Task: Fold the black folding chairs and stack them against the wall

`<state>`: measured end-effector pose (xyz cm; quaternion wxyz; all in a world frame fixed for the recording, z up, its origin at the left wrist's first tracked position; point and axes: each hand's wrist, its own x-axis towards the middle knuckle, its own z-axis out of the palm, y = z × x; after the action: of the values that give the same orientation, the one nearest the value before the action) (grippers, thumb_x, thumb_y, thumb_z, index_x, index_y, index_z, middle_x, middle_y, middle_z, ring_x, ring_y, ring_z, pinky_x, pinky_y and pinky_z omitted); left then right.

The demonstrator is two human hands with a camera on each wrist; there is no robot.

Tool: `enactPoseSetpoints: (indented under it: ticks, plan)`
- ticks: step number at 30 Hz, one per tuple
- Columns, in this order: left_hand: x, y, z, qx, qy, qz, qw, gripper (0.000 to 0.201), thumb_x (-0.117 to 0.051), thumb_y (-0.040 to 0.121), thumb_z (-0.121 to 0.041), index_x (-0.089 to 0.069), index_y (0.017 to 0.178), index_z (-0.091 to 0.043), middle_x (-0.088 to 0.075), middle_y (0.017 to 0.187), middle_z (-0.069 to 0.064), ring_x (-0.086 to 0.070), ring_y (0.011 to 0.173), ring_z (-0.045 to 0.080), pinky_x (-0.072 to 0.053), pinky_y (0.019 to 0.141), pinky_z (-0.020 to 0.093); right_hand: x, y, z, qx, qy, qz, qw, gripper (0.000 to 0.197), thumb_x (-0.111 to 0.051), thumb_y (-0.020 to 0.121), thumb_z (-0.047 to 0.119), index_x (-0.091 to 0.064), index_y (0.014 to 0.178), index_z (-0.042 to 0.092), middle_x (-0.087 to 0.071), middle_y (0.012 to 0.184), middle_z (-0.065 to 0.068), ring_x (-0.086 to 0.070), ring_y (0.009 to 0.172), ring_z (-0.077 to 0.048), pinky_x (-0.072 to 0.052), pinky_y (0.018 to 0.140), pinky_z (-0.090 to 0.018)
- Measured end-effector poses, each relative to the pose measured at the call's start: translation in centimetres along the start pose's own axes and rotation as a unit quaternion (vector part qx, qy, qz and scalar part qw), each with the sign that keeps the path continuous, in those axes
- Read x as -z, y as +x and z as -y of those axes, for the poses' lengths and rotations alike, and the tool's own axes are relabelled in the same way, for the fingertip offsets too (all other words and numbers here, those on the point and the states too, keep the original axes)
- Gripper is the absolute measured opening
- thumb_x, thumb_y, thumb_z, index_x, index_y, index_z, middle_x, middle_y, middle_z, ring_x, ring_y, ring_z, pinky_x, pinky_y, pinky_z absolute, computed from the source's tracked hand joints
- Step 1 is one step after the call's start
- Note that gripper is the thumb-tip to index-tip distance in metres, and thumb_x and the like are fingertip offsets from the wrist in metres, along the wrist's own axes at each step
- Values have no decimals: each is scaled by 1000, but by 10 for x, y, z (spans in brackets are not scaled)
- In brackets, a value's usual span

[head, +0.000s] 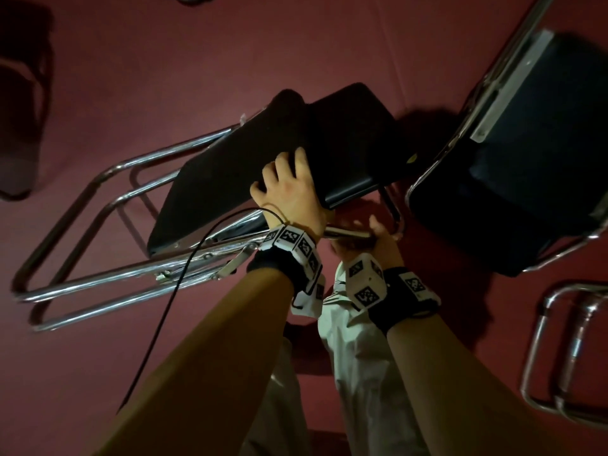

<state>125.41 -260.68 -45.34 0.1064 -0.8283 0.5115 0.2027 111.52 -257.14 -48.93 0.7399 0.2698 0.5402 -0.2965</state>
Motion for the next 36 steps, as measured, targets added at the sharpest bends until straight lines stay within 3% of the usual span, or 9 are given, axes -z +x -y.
enactPoseSetpoints:
  ticks: [5, 8, 11, 14, 18, 22, 26, 33, 36]
  plan:
    - [14, 13, 3, -1, -22, 61, 998, 120, -86, 57, -63, -24, 154, -29, -33, 151, 4, -32, 137, 30, -35, 107, 61, -13, 0, -1, 32, -47, -31, 998, 45, -53, 97, 46, -56, 118, 6, -72, 102, -12, -74, 84, -25, -61, 70, -41]
    - [20, 18, 12, -10, -42, 75, 996, 91, -74, 74, -64, -35, 150, -32, -39, 149, 0, -36, 135, 29, -35, 106, 59, -20, 1, 4, -2, -69, -16, 997, 85, -53, 85, 67, -52, 136, -1, -62, 129, -21, -62, 119, -34, -48, 103, -47]
    - [12, 21, 36, -26, -103, 76, 991, 57, -49, 93, -64, -55, 138, -28, -54, 137, 1, -48, 127, 29, -42, 102, 53, -12, -2, 5, -6, -85, 4, 996, 84, -52, 79, 75, -68, 119, 2, -71, 109, -15, -65, 104, -23, -29, 116, -30]
    - [-2, 13, 69, -38, -176, 121, 976, 69, -31, 89, -71, -63, 130, -25, -61, 130, 3, -55, 122, 28, -46, 101, 48, 14, 0, 1, -37, -93, 17, 995, 89, -56, 75, 78, -68, 123, 4, -61, 130, -15, -48, 130, -23, -10, 119, -25]
    - [-14, -14, 118, -27, -189, 214, 958, 87, -47, 75, -83, -49, 145, -31, -42, 151, -3, -36, 138, 26, -34, 113, 52, 32, 11, -1, -21, -118, 1, 993, 75, -54, 77, 72, -79, 95, 3, -69, 113, -19, -56, 110, -30, -27, 115, -35]
    - [-33, -43, 147, -69, -81, 263, 959, 118, -81, 63, -65, -12, 156, -44, -1, 166, -8, 0, 153, 23, -9, 120, 62, 50, 30, -1, 1, -104, 6, 995, 109, -95, 41, 48, -55, 133, 7, -54, 137, -25, -51, 128, -43, -37, 108, -55]
    - [-59, -57, 152, -82, -3, 239, 968, 127, -84, 71, -31, 11, 154, -46, 18, 165, -6, 15, 153, 21, -1, 120, 64, 47, 16, -9, 24, -136, 0, 990, 88, -80, 60, 51, -53, 131, 8, -62, 128, -23, -61, 116, -42, -44, 104, -57]
    - [-106, -82, 154, -99, 14, 204, 974, 121, -78, 79, -28, 16, 153, -45, 21, 164, -4, 17, 153, 25, -2, 118, 67, 88, 53, -16, 111, -192, -123, 967, 78, -58, 85, 63, -42, 134, 4, -72, 61, 5, -71, 64, -14, -59, 63, -31]
    - [-147, -97, 153, -105, 37, 159, 981, 123, -76, 81, -13, 21, 150, -44, 23, 164, -3, 15, 153, 28, -5, 117, 70, 97, 51, -34, 146, -254, -122, 948, 34, -46, 102, 38, -43, 120, 11, -67, 65, -2, -64, 61, -14, -52, 49, -19]
